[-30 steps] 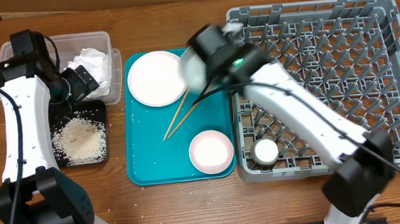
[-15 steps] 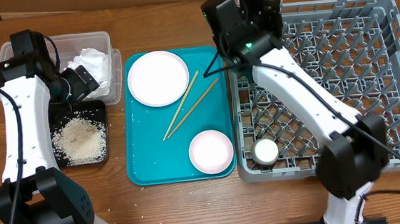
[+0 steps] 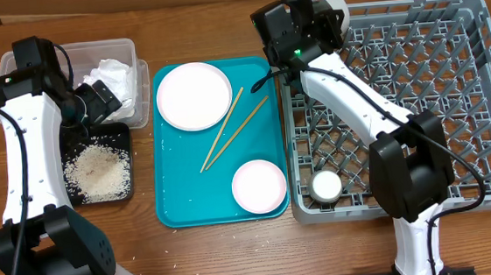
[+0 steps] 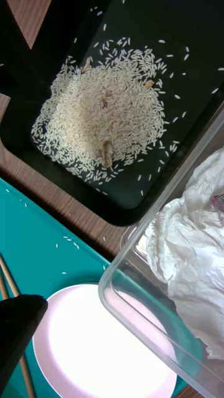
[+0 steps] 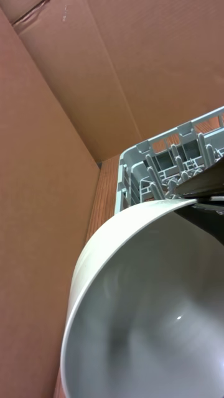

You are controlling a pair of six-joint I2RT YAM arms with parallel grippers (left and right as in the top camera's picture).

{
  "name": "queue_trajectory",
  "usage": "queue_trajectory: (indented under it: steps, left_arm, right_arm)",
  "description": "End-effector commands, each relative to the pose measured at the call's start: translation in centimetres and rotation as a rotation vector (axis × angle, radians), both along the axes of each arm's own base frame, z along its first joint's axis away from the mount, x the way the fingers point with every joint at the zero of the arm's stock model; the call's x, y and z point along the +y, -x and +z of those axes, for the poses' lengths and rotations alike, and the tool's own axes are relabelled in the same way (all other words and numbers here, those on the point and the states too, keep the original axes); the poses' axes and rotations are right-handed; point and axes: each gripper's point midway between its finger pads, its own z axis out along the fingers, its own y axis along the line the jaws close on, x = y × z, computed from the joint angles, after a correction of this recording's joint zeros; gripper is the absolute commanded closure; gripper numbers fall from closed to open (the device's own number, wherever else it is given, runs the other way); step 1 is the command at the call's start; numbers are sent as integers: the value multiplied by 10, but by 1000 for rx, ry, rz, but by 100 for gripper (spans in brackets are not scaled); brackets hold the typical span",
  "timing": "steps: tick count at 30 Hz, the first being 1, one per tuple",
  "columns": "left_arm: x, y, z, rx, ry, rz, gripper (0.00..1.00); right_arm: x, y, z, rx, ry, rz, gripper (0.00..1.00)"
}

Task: Sort waste into correct bins and load items into the dishwasher
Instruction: 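Carry the grey bowl into the back of the dish rack and release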

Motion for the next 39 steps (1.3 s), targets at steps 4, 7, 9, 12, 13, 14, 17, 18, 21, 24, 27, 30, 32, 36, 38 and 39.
queue_trajectory:
  steps: [4, 7, 9, 12, 13, 14, 17, 18, 21, 24, 27, 30, 32, 36, 38, 39]
  left_arm:
    - [-3, 1, 6, -17, -1, -20, 0]
    - [-3, 1, 6, -17, -1, -20, 0]
    - [-3, 1, 6, -17, -1, -20, 0]
    - [-3, 1, 6, -17, -1, -20, 0]
    - [-3, 1, 6, -17, -1, -20, 0]
    - [-3, 1, 6, -17, -1, -20, 0]
    - [-2, 1, 6, -17, -2, -20, 0]
    - [-3, 1, 6, -17, -1, -20, 0]
    - [-2, 1, 6, -17, -2, -20, 0]
    - [-3, 1, 6, -17, -1, -19, 0]
    - [-3, 1, 6, -17, -1, -20, 0]
    - [-3, 1, 6, -17, -1, -20, 0]
    - [-3, 1, 6, -17, -1, -20, 0]
    - [-3, 1, 6, -17, -1, -20, 0]
    - [-3, 1, 6, -17, -1, -20, 0]
    - [-3, 1, 6, -17, -1, -20, 0]
  right_arm:
    - [-2, -3, -13, 23, 10, -5, 96]
    - [-1, -4, -24, 49, 23, -4, 96]
    - [-1, -4, -25, 54, 25, -5, 96]
    - [-2, -4, -30, 63, 29, -6, 96]
    - [-2, -4, -32, 67, 32, -6, 96]
    - [-2, -4, -34, 74, 35, -6, 96]
    - [0, -1, -38, 104, 51, 0, 96]
    - [3, 1, -39, 114, 57, 8, 96]
    - [18, 7, -42, 142, 74, 39, 96]
    - [36, 15, -44, 166, 91, 79, 96]
    - [53, 21, -45, 179, 101, 114, 96]
    - [68, 27, -45, 184, 109, 146, 66]
    - [84, 33, -46, 192, 119, 179, 2]
    - [97, 38, -43, 188, 119, 208, 0]
    - [102, 43, -38, 202, 106, 232, 0]
    - [105, 47, -35, 240, 73, 266, 0]
